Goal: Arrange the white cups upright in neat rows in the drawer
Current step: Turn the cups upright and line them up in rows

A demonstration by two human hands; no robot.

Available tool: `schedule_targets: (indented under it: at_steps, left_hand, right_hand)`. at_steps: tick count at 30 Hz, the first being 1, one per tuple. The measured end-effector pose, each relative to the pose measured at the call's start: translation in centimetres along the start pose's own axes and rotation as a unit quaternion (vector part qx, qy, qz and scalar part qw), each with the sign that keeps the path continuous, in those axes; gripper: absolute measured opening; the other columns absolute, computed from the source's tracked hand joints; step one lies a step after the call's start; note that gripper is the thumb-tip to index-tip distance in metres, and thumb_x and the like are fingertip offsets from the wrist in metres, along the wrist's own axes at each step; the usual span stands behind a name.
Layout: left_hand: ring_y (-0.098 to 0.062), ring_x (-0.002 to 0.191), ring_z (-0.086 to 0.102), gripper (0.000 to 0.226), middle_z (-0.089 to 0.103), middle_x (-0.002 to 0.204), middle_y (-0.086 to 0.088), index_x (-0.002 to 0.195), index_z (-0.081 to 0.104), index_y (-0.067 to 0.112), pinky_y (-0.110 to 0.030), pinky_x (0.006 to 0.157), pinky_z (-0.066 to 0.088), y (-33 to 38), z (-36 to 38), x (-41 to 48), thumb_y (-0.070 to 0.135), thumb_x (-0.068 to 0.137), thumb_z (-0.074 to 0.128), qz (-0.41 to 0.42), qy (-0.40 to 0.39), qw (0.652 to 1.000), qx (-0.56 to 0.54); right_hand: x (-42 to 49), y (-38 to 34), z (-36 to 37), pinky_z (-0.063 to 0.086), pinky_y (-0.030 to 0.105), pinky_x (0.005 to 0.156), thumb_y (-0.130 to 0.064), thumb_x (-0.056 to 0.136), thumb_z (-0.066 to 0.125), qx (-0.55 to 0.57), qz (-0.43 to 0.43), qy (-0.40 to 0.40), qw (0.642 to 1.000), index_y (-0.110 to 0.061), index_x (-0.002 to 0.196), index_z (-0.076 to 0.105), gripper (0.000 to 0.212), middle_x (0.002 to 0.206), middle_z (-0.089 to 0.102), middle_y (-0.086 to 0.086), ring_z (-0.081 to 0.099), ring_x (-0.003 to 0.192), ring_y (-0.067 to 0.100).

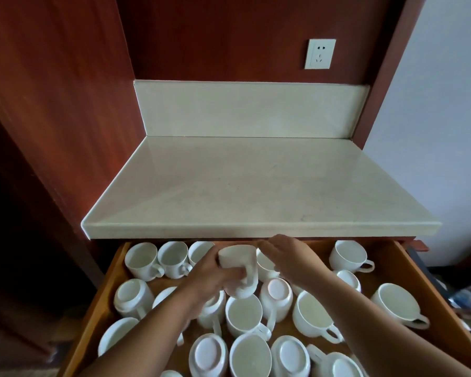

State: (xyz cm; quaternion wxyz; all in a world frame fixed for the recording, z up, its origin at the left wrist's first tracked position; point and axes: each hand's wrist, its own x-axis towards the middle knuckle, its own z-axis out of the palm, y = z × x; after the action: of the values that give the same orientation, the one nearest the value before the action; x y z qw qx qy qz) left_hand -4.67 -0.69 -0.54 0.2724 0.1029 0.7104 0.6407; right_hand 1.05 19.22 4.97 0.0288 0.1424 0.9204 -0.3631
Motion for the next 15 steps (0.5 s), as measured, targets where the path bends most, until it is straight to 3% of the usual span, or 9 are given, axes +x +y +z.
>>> schedule_targets:
  at_steps: [3,6,9,11,13,15]
  left_hand:
    - [-0.010,0.100,0.071,0.076,0.077,0.104,0.010,0.121,0.060,0.036,-0.032,0.087,0.056,-0.8,0.2,0.1,0.039,0.052,0.092,-0.007,0.090,0.996,0.017]
    - [-0.006,0.102,0.069,0.071,0.075,0.108,0.013,0.120,0.057,0.037,-0.029,0.088,0.052,-1.4,0.4,0.3,0.036,0.062,0.099,-0.004,0.133,0.990,0.050]
    - [-0.006,0.105,0.067,0.079,0.073,0.111,0.015,0.122,0.055,0.040,-0.034,0.095,0.053,-1.4,0.7,0.3,0.046,0.057,0.099,0.006,0.145,0.986,0.080]
    - [-0.006,0.110,0.064,0.091,0.069,0.117,0.018,0.128,0.051,0.044,-0.037,0.102,0.050,-1.2,0.8,0.6,0.054,0.050,0.097,0.004,0.141,0.984,0.111]
    - [-0.005,0.114,0.059,0.097,0.062,0.122,0.023,0.138,0.043,0.049,-0.033,0.103,0.046,-0.8,1.1,0.7,0.047,0.058,0.097,0.001,0.111,0.983,0.144]
    - [-0.003,0.113,0.060,0.085,0.063,0.117,0.027,0.132,0.047,0.051,-0.029,0.099,0.047,-0.6,1.3,0.9,0.039,0.064,0.096,0.009,0.094,0.979,0.181]
  right_hand:
    - [0.6,3.5,0.1,0.035,0.030,0.052,-0.043,0.092,0.056,-0.077,0.034,0.038,0.996,-0.026,0.065,0.045,0.033,0.063,0.051,-0.006,0.046,0.057,0.011]
    - [1.1,5.6,0.5,0.034,0.030,0.052,-0.040,0.090,0.057,-0.140,0.041,0.049,0.988,-0.019,0.066,0.053,0.033,0.067,0.052,-0.005,0.046,0.059,0.013]
    - [1.7,6.6,0.8,0.037,0.031,0.060,-0.043,0.088,0.058,-0.151,0.041,0.062,0.986,-0.021,0.069,0.053,0.031,0.083,0.056,-0.005,0.052,0.075,0.016]
    - [2.1,7.1,1.0,0.038,0.030,0.070,-0.045,0.088,0.059,-0.154,0.034,0.051,0.986,-0.023,0.081,0.059,0.023,0.097,0.059,-0.003,0.055,0.091,0.019]
    - [2.6,7.6,1.3,0.040,0.031,0.076,-0.045,0.088,0.060,-0.150,0.030,0.039,0.988,-0.021,0.103,0.067,0.030,0.108,0.061,-0.002,0.057,0.104,0.020]
    - [2.9,7.8,1.4,0.042,0.032,0.077,-0.045,0.087,0.060,-0.134,0.032,0.037,0.990,-0.021,0.114,0.067,0.036,0.112,0.063,-0.002,0.058,0.109,0.020]
